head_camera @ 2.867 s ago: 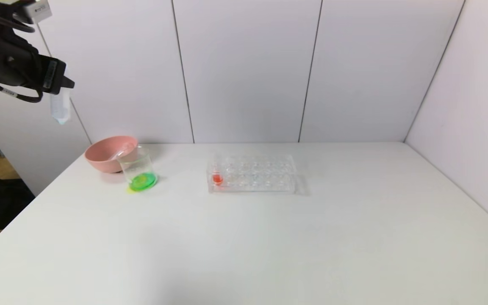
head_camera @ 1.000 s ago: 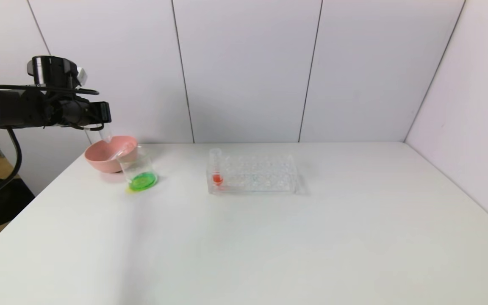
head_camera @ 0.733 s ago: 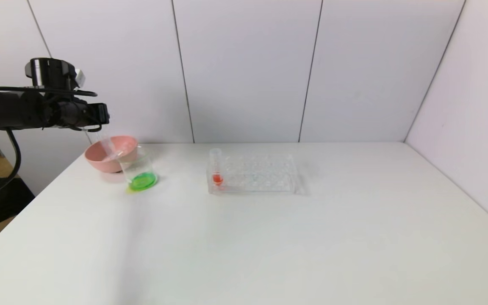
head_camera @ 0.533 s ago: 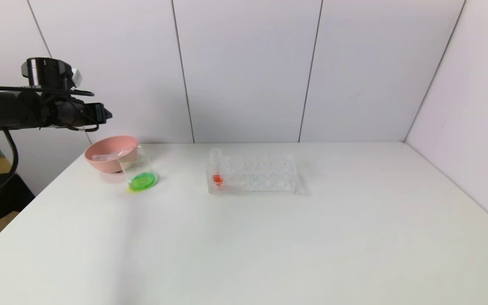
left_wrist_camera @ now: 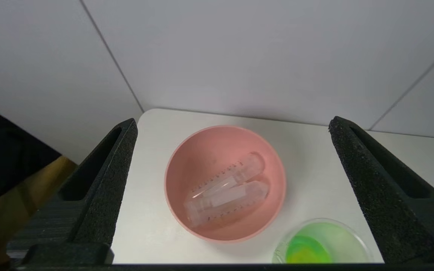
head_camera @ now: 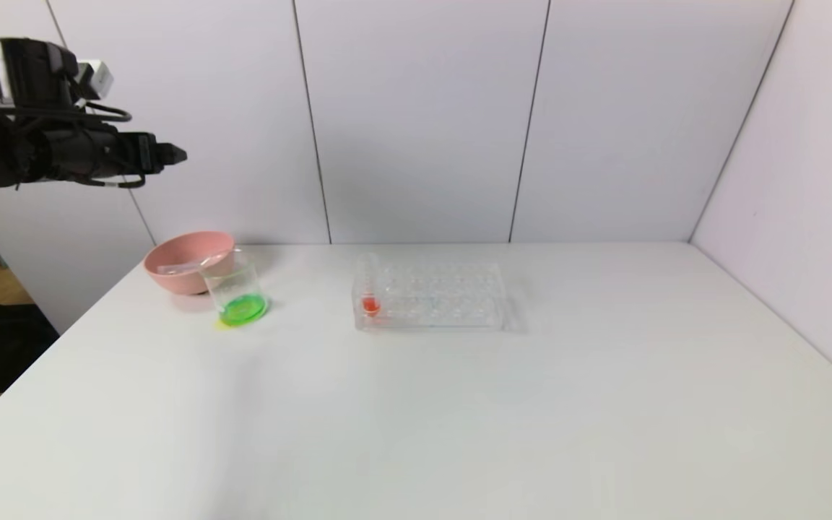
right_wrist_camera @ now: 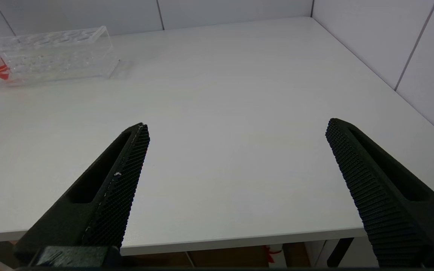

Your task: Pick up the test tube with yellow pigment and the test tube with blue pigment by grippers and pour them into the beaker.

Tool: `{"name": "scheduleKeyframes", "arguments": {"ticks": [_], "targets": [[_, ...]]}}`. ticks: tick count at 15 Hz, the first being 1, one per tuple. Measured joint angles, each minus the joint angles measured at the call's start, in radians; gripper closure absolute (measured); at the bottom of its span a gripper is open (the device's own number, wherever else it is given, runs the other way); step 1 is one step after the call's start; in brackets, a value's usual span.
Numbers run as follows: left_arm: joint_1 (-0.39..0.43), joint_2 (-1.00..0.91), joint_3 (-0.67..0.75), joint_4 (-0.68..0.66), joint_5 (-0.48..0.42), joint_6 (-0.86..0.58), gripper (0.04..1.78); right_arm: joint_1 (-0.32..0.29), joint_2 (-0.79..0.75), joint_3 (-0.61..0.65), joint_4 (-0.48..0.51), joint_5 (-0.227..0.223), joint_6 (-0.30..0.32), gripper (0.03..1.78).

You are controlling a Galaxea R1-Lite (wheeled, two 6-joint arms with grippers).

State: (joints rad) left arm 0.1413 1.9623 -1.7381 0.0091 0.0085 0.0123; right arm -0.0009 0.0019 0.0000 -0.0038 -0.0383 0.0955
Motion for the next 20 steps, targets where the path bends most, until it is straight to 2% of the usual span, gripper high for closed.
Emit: {"name": "scheduleKeyframes", "arguments": {"ticks": [4,8,10,12,14,16,17,20], "targets": [[-0.062,-0.268,0.079,0.007,-0.091,-0.002,0.06,0.0,0.0,0.0,0.0,0.0,0.001,0.1],[-0.129,-0.649,0.252,0.05,-0.141,-0.006,0.06,0.0,0.0,0.0,0.0,0.0,0.0,0.1],[-0.157,-0.853,0.361,0.101,-0.159,-0.008,0.06,0.0,0.0,0.0,0.0,0.0,0.001,0.1],[-0.176,-1.069,0.464,0.211,-0.175,-0.006,0.06,0.0,0.0,0.0,0.0,0.0,0.0,0.1],[-0.186,-1.272,0.554,0.385,-0.155,0.008,0.06,0.0,0.0,0.0,0.0,0.0,0.001,0.1],[-0.191,-1.436,0.689,0.541,-0.082,0.043,0.06,0.0,0.0,0.0,0.0,0.0,0.0,0.1],[-0.192,-1.509,0.785,0.579,-0.04,0.059,0.06,0.0,0.0,0.0,0.0,0.0,0.001,0.1],[-0.167,-1.67,1.119,0.494,0.039,0.078,0.06,0.0,0.0,0.0,0.0,0.0,0.0,0.1]]}}
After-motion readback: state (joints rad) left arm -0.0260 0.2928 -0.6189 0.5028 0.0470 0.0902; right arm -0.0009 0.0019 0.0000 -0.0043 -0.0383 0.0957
